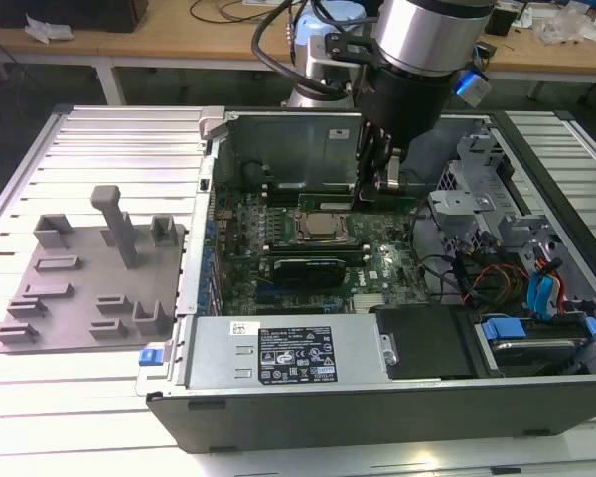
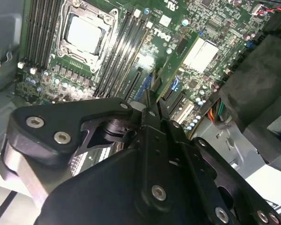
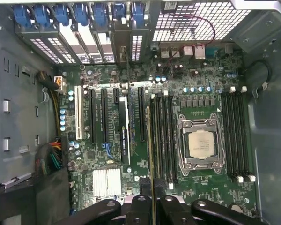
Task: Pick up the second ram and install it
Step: 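Pick up the second ram and move it above second insertion slot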
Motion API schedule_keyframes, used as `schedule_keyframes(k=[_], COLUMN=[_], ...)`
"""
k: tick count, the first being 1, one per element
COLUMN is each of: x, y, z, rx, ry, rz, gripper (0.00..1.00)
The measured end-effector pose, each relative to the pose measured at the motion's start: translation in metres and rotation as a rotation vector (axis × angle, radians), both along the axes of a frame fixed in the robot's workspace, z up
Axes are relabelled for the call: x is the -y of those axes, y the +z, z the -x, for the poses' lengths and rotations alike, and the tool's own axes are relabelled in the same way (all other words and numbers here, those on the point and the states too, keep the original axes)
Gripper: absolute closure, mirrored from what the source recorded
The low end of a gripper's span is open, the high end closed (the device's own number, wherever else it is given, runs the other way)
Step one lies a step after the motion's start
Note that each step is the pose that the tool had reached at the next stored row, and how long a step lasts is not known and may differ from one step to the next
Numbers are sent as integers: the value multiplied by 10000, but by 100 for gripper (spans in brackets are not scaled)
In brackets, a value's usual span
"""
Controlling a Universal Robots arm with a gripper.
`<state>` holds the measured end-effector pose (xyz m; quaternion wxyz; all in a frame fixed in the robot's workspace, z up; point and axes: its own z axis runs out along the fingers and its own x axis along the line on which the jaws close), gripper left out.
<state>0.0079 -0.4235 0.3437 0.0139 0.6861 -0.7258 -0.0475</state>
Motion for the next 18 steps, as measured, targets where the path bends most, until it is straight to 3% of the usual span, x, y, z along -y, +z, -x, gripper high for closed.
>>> schedule_keyframes(k=[18], x=[-19], y=[-195], z=[-17], rx=[-1], ry=[1], rz=[1], gripper=[89])
